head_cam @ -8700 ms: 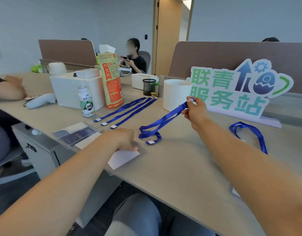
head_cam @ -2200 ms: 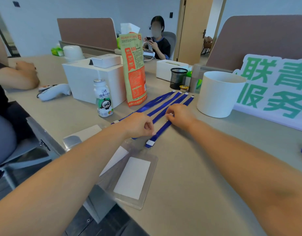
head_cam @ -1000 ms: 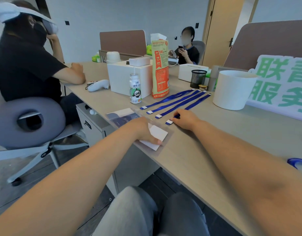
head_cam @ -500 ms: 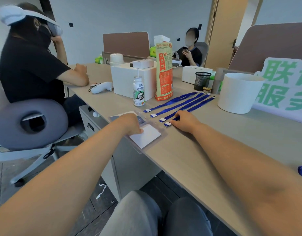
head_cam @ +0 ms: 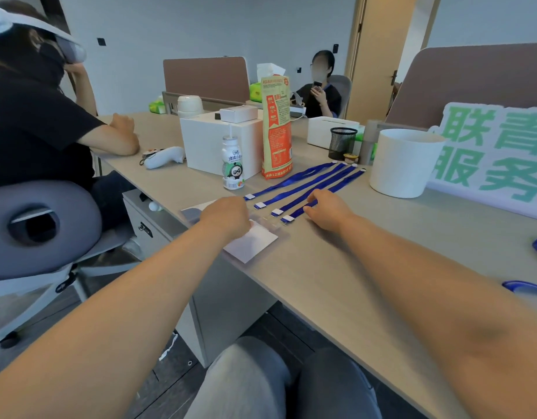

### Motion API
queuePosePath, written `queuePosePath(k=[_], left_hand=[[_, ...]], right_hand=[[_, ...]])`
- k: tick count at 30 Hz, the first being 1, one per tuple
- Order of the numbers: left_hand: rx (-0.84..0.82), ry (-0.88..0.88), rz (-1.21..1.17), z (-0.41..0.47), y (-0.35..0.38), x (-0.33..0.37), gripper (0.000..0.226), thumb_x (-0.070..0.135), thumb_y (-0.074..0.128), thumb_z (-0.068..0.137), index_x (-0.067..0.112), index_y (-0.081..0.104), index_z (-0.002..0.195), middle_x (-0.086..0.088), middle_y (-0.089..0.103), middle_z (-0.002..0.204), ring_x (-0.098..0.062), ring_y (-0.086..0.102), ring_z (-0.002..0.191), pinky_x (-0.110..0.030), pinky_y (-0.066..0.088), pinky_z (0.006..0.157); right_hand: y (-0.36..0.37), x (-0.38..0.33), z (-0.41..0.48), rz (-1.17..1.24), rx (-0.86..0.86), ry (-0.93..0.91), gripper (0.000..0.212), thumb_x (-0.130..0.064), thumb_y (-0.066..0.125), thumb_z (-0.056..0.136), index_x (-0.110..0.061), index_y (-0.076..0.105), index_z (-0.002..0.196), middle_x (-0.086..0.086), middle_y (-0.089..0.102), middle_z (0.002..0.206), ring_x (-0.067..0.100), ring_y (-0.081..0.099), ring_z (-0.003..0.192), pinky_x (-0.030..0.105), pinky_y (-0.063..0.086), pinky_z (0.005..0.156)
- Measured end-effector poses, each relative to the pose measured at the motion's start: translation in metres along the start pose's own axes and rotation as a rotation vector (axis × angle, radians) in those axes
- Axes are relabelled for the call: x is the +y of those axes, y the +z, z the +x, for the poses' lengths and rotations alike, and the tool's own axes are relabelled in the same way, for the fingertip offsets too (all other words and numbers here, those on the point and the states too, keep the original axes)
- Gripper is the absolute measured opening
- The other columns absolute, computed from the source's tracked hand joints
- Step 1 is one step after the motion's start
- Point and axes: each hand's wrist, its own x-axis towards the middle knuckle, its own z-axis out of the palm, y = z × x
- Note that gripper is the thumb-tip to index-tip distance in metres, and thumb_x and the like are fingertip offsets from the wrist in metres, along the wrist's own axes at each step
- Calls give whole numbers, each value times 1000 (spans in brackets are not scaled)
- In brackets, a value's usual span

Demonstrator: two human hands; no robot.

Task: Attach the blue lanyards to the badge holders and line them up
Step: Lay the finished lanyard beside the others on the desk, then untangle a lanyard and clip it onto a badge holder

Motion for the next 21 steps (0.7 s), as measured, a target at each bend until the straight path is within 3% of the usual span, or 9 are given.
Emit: queuePosePath(k=[7, 12, 16, 21], left_hand=[[13, 206, -93, -3, 7, 60, 23, 21, 48, 91, 10, 61, 106, -9, 63, 112, -26, 56, 104, -38, 47, 88], [-55, 390, -208, -11, 22, 120, 16, 19, 51, 91, 16, 61, 103, -4, 62, 107, -18, 54, 97, -29, 42, 77], [-133, 483, -294, -22, 35, 174, 17, 19, 53, 91, 16, 62, 105, -5, 62, 104, -19, 56, 98, -32, 46, 86], [-115, 678, -312, -40, 50, 233, 14, 22, 54, 88, 17, 64, 96, -5, 64, 103, -23, 58, 98, -33, 47, 86]], right_hand=[[-32, 41, -38, -26, 66, 27, 13, -20, 49, 93, -14, 57, 101, 8, 60, 104, 18, 51, 89, 27, 40, 77], [-66, 86, -86, -80, 130, 95, 16, -17, 51, 89, -9, 61, 98, 12, 64, 106, 27, 56, 98, 29, 41, 81], [-91, 124, -130, -100, 184, 195, 16, -15, 52, 87, -7, 63, 95, 12, 66, 103, 28, 58, 98, 29, 43, 81], [-121, 164, -185, -122, 219, 333, 18, -14, 51, 87, -7, 64, 98, 9, 67, 101, 25, 60, 98, 31, 45, 83]])
